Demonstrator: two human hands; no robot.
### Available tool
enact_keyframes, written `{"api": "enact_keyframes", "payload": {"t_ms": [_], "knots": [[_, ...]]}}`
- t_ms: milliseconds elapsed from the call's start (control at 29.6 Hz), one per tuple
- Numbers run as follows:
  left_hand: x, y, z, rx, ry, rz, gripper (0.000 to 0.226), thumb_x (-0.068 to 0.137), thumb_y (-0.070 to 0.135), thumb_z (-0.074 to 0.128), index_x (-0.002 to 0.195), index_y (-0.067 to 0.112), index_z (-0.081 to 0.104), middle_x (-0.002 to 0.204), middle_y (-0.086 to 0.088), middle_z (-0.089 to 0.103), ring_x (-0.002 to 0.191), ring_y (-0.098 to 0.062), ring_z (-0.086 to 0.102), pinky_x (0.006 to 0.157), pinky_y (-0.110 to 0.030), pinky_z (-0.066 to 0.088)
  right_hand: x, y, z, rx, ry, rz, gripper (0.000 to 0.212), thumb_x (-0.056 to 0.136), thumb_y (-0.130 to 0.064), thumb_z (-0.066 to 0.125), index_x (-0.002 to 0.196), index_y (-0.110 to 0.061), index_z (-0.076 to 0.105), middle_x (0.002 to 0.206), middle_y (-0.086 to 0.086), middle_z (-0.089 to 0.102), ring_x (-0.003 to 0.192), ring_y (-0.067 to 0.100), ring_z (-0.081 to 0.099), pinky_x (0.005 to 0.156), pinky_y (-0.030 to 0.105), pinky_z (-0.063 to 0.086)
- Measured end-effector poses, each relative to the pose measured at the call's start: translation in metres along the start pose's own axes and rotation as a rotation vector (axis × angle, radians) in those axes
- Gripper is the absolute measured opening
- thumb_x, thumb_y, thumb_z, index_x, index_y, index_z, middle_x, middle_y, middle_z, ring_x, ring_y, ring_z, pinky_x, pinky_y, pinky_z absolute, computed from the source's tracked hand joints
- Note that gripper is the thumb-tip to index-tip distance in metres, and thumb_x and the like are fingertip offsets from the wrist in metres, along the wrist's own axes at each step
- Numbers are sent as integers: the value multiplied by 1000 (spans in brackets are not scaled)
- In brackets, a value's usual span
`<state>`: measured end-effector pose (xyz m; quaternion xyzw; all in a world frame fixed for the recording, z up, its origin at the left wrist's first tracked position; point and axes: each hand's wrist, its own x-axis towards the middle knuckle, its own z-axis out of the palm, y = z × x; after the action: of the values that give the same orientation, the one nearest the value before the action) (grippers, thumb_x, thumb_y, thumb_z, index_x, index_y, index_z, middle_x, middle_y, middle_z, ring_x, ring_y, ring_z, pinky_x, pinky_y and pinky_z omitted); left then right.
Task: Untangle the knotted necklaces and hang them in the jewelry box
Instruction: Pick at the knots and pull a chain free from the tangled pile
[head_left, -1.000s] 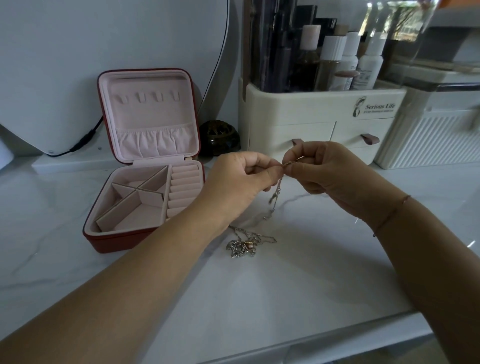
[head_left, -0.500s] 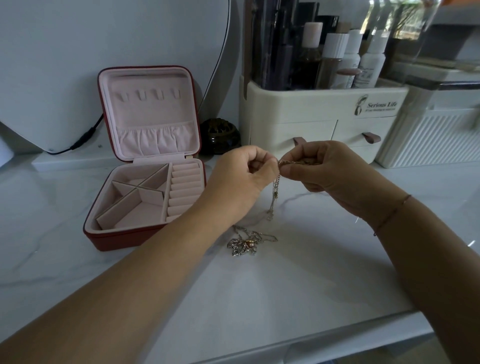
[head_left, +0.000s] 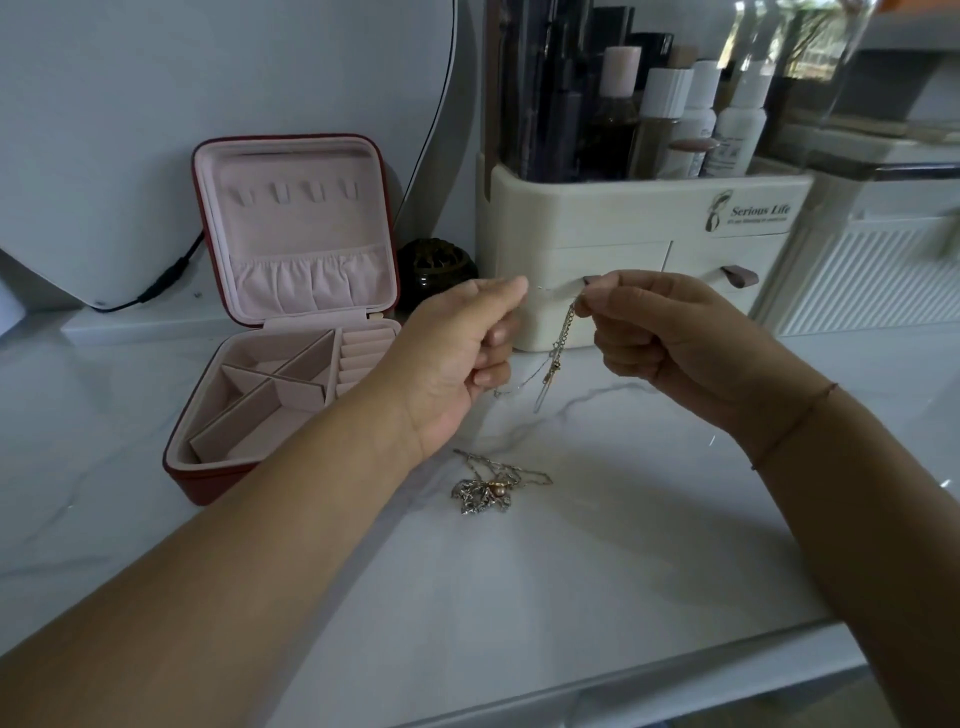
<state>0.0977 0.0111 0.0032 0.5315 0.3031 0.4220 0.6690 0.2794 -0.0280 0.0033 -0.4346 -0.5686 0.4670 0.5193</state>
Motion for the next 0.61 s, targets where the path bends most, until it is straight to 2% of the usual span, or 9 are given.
{"api": "enact_keyframes", "payload": {"t_ms": [68,135,203,270,304,372,439,507,608], "knots": [[-3,0,0,143,4,64,13,90,10,57,81,19,56,51,13,38,41,-2,28,40,-14,24,0,0,1,-3,3,-7,12,87,-18,59,79,-10,63,56,-3,23,52,11,16,49,27,13],[-8,1,2,395,18,147,13,87,5,60,85,16,68,43,18,44,40,2,40,45,-8,29,-1,-1,3,-10,-7,-2,13,87,-16,59,74,-12,62,55,-3,22,51,11,16,49,26,14],[-11,1,4,505,38,201,13,85,8,64,88,14,75,51,18,60,55,7,57,61,-4,38,-2,-2,5,-16,-21,2,17,85,-17,56,68,-15,62,55,-3,22,51,12,16,49,26,14],[-10,1,4,497,60,222,9,82,15,69,87,17,77,77,0,73,84,-7,67,84,-18,47,-2,-2,6,-23,-29,8,18,84,-17,55,67,-15,62,57,-1,20,52,12,16,48,26,14],[-10,0,4,504,67,229,7,80,19,72,85,18,77,84,-13,72,88,-18,66,87,-25,46,-2,-2,6,-23,-28,12,17,84,-17,54,68,-14,61,58,0,19,52,13,15,48,26,14],[-7,-2,3,552,84,253,7,78,25,75,83,20,76,74,-24,57,72,-22,56,76,-24,43,-2,-2,6,-23,-24,21,15,83,-16,54,69,-12,59,59,1,18,53,13,14,48,25,13],[-6,-3,3,606,115,303,6,78,25,75,81,21,74,62,-5,39,56,-2,40,61,-13,34,-2,-1,6,-28,-25,24,15,83,-16,54,69,-12,59,58,1,19,53,13,14,48,25,13],[-7,-3,4,670,140,348,6,77,27,76,79,23,71,62,9,32,51,-1,34,51,-9,29,-2,-1,7,-30,-28,32,15,82,-15,54,68,-14,60,58,1,19,53,14,14,48,24,14],[-6,-3,3,685,159,374,9,75,27,78,79,25,70,61,10,28,50,-3,31,48,-12,26,-2,-2,6,-82,-18,30,15,86,-9,58,71,-12,60,54,-2,24,51,12,16,47,23,15]]}}
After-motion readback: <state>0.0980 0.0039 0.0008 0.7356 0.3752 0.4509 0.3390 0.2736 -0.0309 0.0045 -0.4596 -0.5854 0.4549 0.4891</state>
